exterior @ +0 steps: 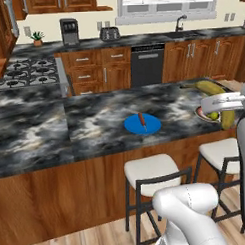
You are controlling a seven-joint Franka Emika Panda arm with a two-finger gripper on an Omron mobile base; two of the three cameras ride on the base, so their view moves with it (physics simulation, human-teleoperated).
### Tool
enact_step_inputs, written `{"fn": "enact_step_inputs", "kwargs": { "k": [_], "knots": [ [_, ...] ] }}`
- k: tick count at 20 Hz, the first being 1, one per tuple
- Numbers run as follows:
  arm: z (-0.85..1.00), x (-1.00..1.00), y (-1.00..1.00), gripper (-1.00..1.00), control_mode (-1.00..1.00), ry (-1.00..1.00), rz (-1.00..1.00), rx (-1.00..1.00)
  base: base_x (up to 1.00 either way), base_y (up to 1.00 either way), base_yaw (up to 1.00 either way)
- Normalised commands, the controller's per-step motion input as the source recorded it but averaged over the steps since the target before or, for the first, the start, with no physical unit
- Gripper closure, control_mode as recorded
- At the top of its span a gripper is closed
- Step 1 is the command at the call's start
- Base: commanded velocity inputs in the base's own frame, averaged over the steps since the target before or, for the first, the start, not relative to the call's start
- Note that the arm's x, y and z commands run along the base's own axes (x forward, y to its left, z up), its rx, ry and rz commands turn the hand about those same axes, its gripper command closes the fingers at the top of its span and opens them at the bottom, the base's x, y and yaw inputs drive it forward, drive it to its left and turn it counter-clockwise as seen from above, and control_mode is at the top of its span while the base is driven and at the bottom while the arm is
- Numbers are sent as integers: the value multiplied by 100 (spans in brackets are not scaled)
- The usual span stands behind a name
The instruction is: Pick up the banana and pear from the fridge and place one fruit on each plate on the dining counter.
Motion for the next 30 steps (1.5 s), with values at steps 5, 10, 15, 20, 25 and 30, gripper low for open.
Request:
{"fn": "enact_step_inputs", "kwargs": {
  "k": [5,10,15,20,25,30],
  "knots": [
    [0,0,0,100,100,0,0,0,100,43,-26],
    [0,0,0,100,100,0,0,0,100,9,-9],
    [-25,34,6,100,-100,-1,-3,-4,60,1,-3],
    [-94,96,10,100,-100,8,-4,-6,0,0,0],
    [-83,99,13,100,-100,8,0,-6,0,0,0],
    [-78,100,9,100,-100,0,0,-16,0,0,0]
  ]
}}
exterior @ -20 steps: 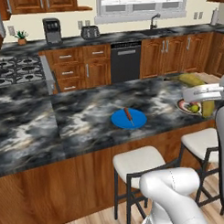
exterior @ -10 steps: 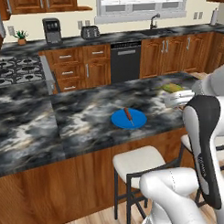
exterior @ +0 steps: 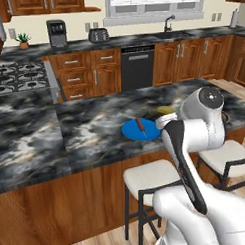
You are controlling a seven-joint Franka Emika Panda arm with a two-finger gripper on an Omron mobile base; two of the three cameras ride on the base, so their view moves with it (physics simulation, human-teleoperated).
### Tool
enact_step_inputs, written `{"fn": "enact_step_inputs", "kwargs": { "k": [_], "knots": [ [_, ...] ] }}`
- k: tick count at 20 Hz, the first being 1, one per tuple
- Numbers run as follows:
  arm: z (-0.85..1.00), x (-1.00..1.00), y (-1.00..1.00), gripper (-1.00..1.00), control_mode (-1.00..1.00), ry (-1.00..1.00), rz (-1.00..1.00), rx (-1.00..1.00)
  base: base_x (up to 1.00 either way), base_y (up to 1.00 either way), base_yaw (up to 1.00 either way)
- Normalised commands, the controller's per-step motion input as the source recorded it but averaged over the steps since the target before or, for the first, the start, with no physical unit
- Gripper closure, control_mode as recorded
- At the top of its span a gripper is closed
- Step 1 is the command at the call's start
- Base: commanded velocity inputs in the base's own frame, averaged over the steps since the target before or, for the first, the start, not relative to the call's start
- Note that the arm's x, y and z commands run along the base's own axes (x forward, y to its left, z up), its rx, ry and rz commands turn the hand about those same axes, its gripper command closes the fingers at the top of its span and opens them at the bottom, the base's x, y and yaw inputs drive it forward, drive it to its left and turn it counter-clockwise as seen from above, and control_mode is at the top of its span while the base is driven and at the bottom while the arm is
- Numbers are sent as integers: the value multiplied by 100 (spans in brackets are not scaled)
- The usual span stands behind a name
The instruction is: Pick up the banana and pear from the fridge and place one fruit on each plate on the dining counter.
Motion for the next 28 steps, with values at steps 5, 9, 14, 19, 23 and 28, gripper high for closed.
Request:
{"fn": "enact_step_inputs", "kwargs": {
  "k": [5,9,14,19,23,28],
  "knots": [
    [-61,100,0,100,-100,3,0,-10,0,0,0],
    [-3,100,0,100,-100,25,0,0,0,0,0],
    [0,79,-1,100,-100,16,0,1,0,0,0],
    [-16,77,-16,100,-100,5,0,0,0,0,0],
    [-32,66,-15,100,-100,3,0,0,0,0,0],
    [-44,32,-6,100,-100,1,2,0,0,0,0]
  ]
}}
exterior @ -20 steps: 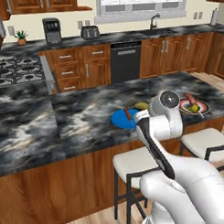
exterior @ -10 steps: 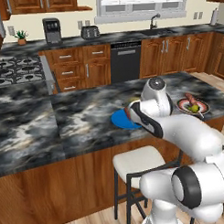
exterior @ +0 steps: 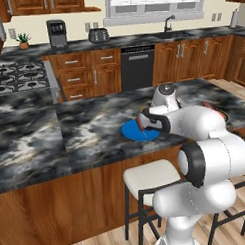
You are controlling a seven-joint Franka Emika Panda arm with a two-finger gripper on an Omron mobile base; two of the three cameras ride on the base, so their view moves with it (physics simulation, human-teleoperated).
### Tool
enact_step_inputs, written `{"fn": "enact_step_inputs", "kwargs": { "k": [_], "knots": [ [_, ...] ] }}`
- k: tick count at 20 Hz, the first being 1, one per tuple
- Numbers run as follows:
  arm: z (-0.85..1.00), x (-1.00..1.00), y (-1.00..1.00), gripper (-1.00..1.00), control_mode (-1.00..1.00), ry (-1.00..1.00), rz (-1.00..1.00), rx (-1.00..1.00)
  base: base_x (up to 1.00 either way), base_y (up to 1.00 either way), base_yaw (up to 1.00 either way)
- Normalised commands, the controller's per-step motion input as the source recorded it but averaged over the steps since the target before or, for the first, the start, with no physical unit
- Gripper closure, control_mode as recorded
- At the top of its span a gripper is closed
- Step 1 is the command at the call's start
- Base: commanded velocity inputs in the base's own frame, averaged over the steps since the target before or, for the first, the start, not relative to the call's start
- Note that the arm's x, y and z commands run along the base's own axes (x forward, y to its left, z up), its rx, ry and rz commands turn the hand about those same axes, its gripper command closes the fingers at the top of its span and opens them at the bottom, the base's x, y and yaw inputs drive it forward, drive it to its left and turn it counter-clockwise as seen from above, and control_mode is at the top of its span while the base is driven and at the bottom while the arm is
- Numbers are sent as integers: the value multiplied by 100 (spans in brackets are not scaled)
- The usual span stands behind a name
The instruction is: Pick up the banana and pear from the fridge and place one fruit on each plate on the dining counter.
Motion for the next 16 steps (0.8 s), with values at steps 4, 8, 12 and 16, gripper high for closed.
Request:
{"fn": "enact_step_inputs", "kwargs": {
  "k": [4,8,12,16],
  "knots": [
    [-41,32,0,100,-100,0,0,0,0,0,0],
    [-31,36,0,100,-100,0,0,0,0,0,0],
    [-36,50,0,100,-100,0,0,0,0,0,0],
    [-37,39,0,100,-100,3,0,0,0,0,0]
  ]
}}
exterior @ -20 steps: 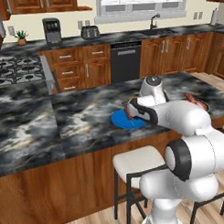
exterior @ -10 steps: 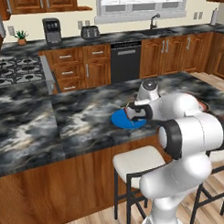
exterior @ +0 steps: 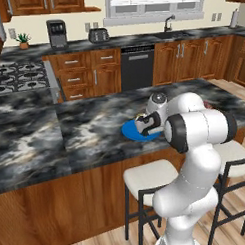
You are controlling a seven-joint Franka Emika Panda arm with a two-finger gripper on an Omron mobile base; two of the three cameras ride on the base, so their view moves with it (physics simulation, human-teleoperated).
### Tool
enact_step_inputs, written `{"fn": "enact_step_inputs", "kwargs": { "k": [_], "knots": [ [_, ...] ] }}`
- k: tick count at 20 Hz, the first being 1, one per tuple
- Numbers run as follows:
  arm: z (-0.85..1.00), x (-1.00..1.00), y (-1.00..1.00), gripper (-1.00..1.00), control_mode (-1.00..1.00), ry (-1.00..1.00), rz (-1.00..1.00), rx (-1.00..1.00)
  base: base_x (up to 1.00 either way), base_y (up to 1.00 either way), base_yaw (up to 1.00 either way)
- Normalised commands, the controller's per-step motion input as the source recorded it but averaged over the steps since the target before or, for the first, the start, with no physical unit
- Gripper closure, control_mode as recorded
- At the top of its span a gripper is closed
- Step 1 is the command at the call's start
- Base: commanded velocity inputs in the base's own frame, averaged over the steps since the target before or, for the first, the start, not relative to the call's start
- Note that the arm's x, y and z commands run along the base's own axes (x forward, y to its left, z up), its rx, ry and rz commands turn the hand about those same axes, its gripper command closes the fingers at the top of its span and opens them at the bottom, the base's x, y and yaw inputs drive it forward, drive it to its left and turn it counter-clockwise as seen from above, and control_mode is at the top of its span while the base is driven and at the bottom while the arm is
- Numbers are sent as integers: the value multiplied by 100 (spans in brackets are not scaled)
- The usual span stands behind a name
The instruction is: Pick up the banana and pear from the fridge and place one fruit on each plate on the dining counter.
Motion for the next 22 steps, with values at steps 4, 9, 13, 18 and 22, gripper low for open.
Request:
{"fn": "enact_step_inputs", "kwargs": {
  "k": [4,9,13,18,22],
  "knots": [
    [-37,30,0,100,-100,5,0,0,0,0,0],
    [-40,21,0,100,-100,4,0,0,0,0,0],
    [-39,23,0,100,-100,5,0,0,0,0,0],
    [-39,20,-2,100,-100,2,0,0,0,0,0],
    [-28,23,0,100,-100,1,0,0,0,0,0]
  ]
}}
